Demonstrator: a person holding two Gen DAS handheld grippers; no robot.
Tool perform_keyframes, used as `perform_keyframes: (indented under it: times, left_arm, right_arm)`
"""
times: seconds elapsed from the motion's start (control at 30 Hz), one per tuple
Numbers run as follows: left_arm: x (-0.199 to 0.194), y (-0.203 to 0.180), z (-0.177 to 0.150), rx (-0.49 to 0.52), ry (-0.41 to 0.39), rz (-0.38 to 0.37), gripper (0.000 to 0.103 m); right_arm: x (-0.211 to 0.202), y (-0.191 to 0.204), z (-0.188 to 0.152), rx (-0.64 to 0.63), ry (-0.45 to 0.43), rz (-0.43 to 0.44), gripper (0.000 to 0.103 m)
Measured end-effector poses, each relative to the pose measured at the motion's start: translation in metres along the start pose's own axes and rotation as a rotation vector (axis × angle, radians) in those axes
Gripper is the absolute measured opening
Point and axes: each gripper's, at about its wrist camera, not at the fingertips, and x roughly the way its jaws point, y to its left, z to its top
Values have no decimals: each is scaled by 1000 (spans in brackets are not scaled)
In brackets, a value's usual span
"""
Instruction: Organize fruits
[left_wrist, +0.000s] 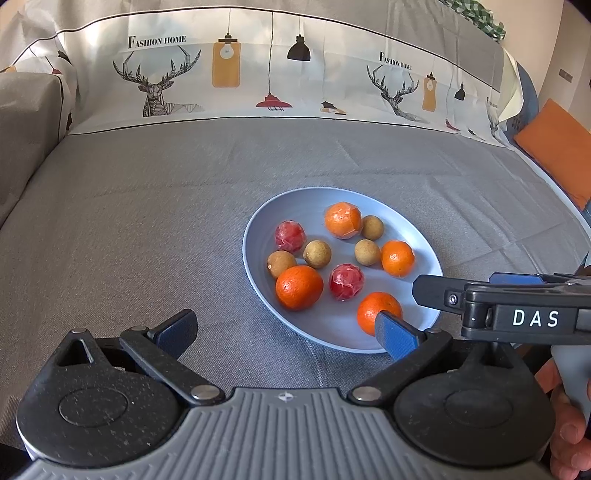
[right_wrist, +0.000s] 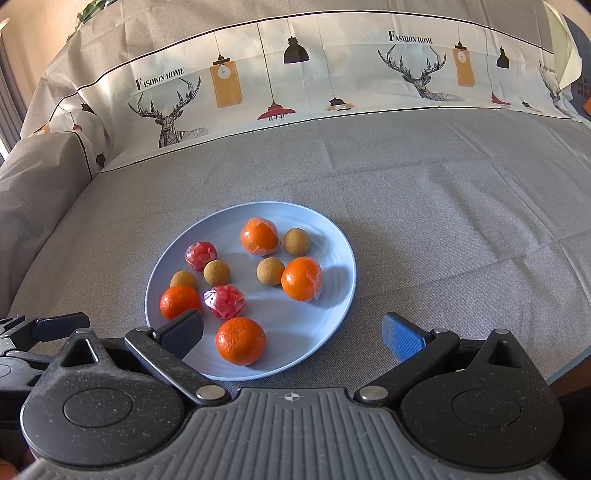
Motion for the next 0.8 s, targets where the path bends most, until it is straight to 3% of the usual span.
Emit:
perform_keyframes:
  times: [0.8]
  left_arm:
    - [-2, 0, 0, 0, -23, -19, 102]
  right_arm:
    - [-2, -1, 2, 5, -3, 1, 102]
